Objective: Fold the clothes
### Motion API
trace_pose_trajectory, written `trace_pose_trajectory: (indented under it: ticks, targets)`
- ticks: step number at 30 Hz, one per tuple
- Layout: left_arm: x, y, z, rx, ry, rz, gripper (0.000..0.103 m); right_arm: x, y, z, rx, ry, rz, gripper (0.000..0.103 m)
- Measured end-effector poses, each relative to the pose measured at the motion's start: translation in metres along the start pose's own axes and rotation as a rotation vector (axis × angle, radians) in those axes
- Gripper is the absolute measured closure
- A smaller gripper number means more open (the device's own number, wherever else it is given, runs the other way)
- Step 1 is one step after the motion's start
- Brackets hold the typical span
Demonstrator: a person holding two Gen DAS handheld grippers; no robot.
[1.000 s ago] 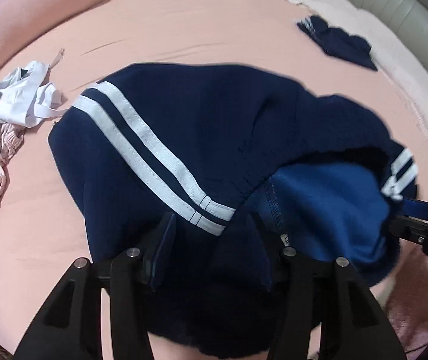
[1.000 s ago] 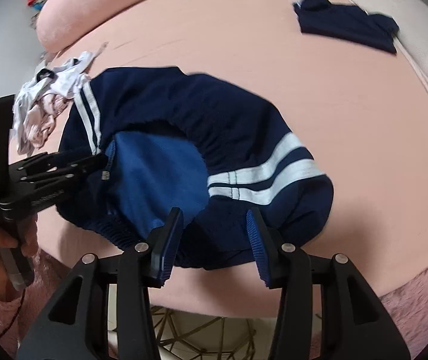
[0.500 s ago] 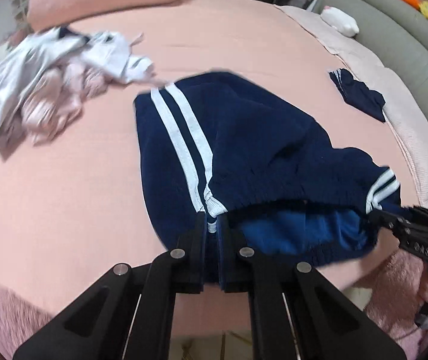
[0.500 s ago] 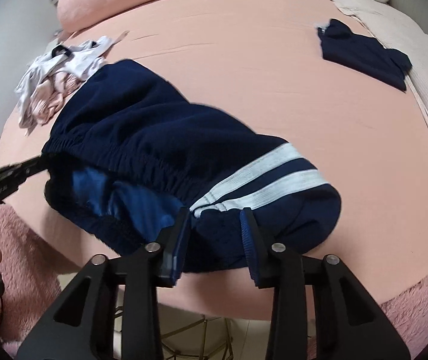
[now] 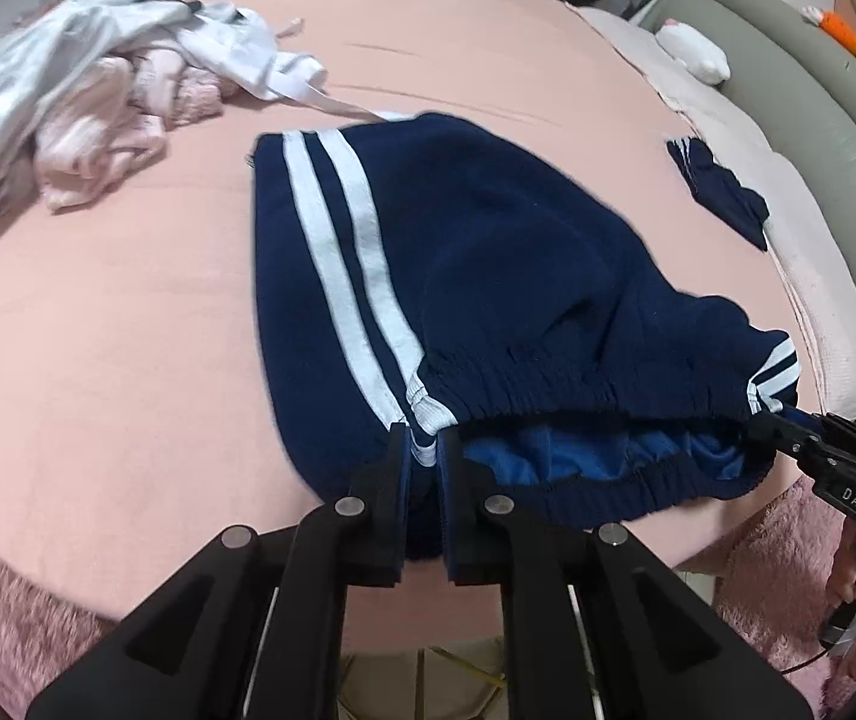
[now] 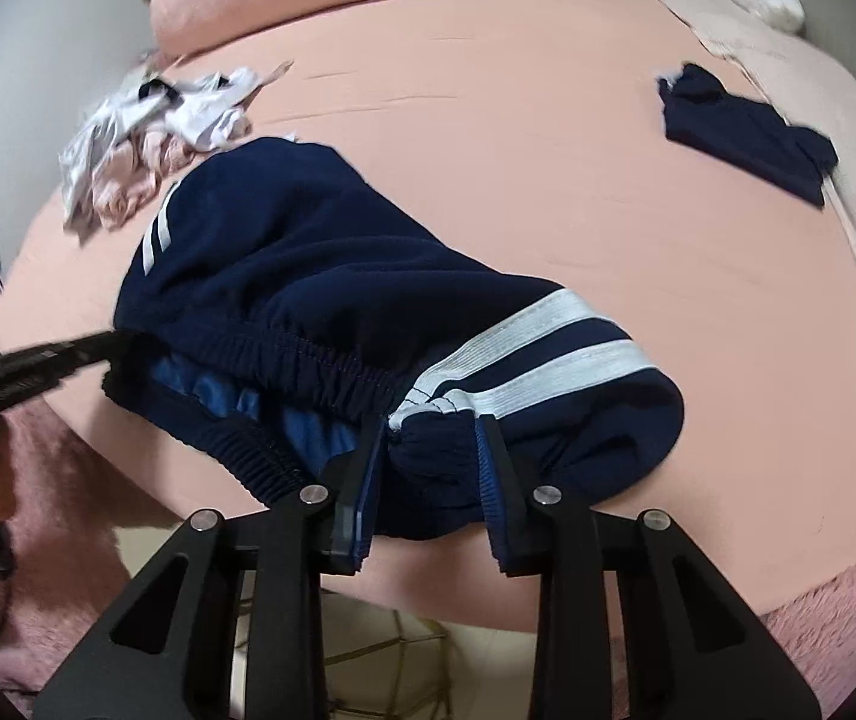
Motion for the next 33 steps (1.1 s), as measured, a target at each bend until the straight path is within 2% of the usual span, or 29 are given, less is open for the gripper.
trace_pose_trajectory:
  ticks: [4,7,10,12,15,18,22,25,27,29,31,33]
  targets:
    - [0.009,0.008,-0.026,0.023,-0.013,0.005,0.096,0.029,0.011,-0.017,0.027,-0.038,-0.018,0.075]
    - [-0.017,0.025,-0.081,0.049,0.068,0.024,0.096,0.011,0.021,-0.060,0.045,0.026,-0.018,0.077]
    - [-0.074,0.045,-0.136,0.082,0.217,0.053,0.096,-0.050,0.019,-0.130,0.018,0.193,0.018,0.077]
    - [-0.118,0.058,-0.155,0.111,0.320,0.079,0.096,-0.099,0.011,-0.160,-0.008,0.323,0.041,0.077]
    - [-0.176,0.067,-0.165,0.141,0.440,0.104,0.096,-0.161,0.001,-0.179,-0.028,0.486,0.058,0.076]
    - [-0.183,0.065,-0.143,0.140,0.437,0.117,0.096,-0.183,-0.001,-0.161,-0.016,0.545,0.061,0.076]
    - [-0.119,0.049,-0.080,0.107,0.271,0.112,0.096,-0.136,0.000,-0.104,0.024,0.415,0.040,0.076]
    - [-0.040,0.023,-0.032,0.047,0.053,0.065,0.096,-0.049,0.012,-0.051,0.077,0.159,0.031,0.076]
    - [0.002,0.006,-0.005,0.008,-0.062,0.014,0.096,-0.001,0.019,-0.023,0.110,0.002,0.024,0.076]
    - [0.012,-0.005,0.010,-0.021,-0.098,0.021,0.096,0.016,0.024,-0.006,0.139,-0.049,0.005,0.074]
    - [0.008,-0.014,0.019,-0.038,-0.094,0.052,0.096,0.010,0.025,0.002,0.155,-0.025,-0.014,0.071]
    - [0.000,-0.018,0.020,-0.029,-0.057,0.054,0.095,-0.002,0.024,0.001,0.137,0.011,0.003,0.071]
Point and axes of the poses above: each gripper's, at about its wrist camera, not at the fingertips, and x roughly the way its jaws point, y to its right, z to its underside, the point moved 1 cm from there along x, roughly the way its jaws point, and after that the axes turned 5 degrees about -x, right-handed, at the moved point
